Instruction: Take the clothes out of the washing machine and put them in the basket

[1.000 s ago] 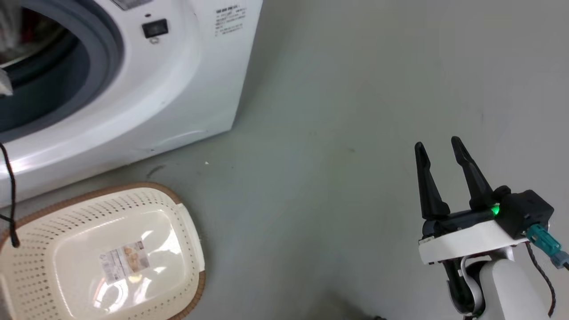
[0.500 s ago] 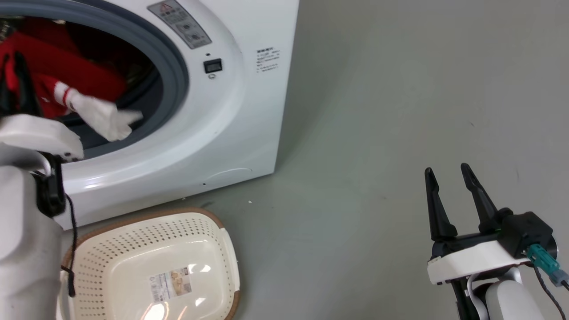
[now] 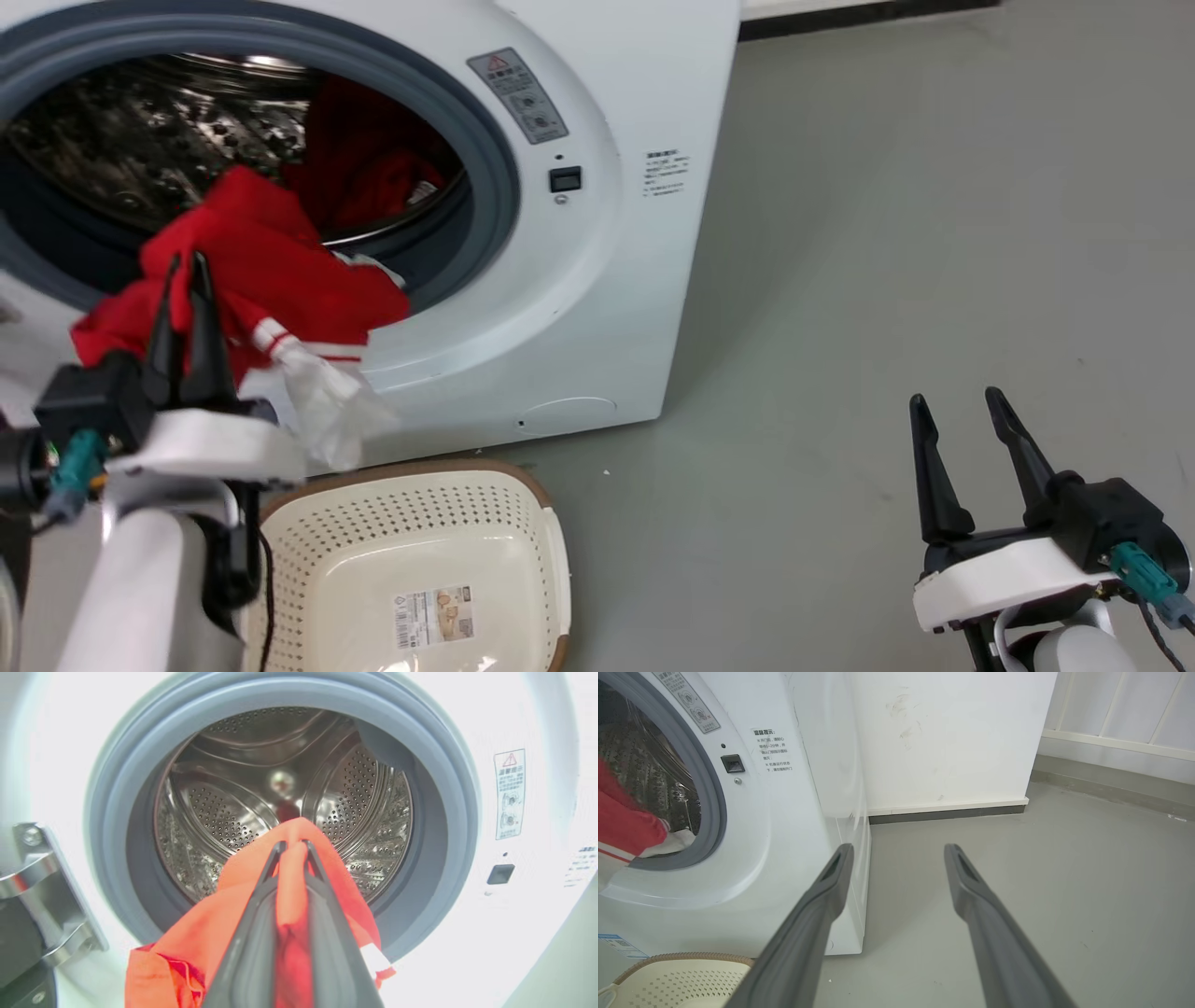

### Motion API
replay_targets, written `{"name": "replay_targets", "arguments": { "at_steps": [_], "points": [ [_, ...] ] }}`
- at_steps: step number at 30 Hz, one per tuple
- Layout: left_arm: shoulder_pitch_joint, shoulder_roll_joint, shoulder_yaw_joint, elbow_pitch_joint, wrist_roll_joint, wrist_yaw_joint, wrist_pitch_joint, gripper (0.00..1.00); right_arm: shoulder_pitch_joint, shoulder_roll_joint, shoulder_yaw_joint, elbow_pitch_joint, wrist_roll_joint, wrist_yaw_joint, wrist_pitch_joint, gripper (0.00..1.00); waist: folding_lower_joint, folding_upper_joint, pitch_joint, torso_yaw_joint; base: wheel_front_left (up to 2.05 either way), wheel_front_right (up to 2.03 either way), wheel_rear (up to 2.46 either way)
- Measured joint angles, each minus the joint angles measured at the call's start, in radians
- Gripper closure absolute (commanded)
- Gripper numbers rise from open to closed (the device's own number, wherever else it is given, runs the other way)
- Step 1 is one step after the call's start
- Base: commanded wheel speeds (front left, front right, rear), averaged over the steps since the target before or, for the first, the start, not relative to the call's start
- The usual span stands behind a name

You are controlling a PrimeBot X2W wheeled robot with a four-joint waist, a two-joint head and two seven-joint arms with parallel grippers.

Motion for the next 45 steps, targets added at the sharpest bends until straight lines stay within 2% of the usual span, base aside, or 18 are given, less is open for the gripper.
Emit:
{"name": "replay_targets", "arguments": {
  "at_steps": [7, 13, 18, 22, 31, 45],
  "points": [
    [0.195, -0.061, -0.033, -0.165, -0.01, 0.049, 0.032, 1.0, 0.023, 0.0, -0.015, -0.036, -0.018, 0.0, 0.031, 0.0, 0.0, 0.0, -0.027, 0.057, 0.0, 0.0, 0.0],
    [0.316, -0.099, -0.062, -0.176, -0.028, 0.072, 0.072, 1.0, 0.034, 0.0, -0.013, -0.066, -0.033, 0.0, 0.058, 0.0, 0.0001, 0.0, -0.029, 0.096, 0.0, 0.0, 0.0],
    [0.35, -0.131, -0.072, -0.079, -0.056, 0.072, 0.074, 1.0, 0.029, 0.0, -0.008, -0.084, -0.034, 0.0, 0.062, 0.0, 0.0001, 0.0, -0.009, 0.101, 0.0, 0.0, 0.0],
    [0.326, -0.15, -0.063, 0.083, -0.088, 0.056, 0.04, 1.0, 0.006, 0.0, -0.005, -0.111, -0.037, 0.0, 0.068, 0.0, 0.0003, 0.0, 0.044, 0.09, 0.0, 0.0, 0.0],
    [0.128, -0.145, -0.032, 0.354, -0.097, 0.022, -0.016, 1.0, -0.049, 0.0, 0.001, -0.139, -0.038, 0.0, 0.067, 0.0, 0.0004, 0.0, 0.195, 0.041, 0.0, 0.0, 0.0],
    [-0.134, -0.119, -0.008, 0.741, -0.088, -0.021, -0.028, 1.0, -0.141, 0.0, 0.043, -0.109, 0.022, 0.0, 0.014, 0.0, 0.0005, 0.0, 0.428, -0.054, 0.0, 0.0, 0.0]
  ]
}}
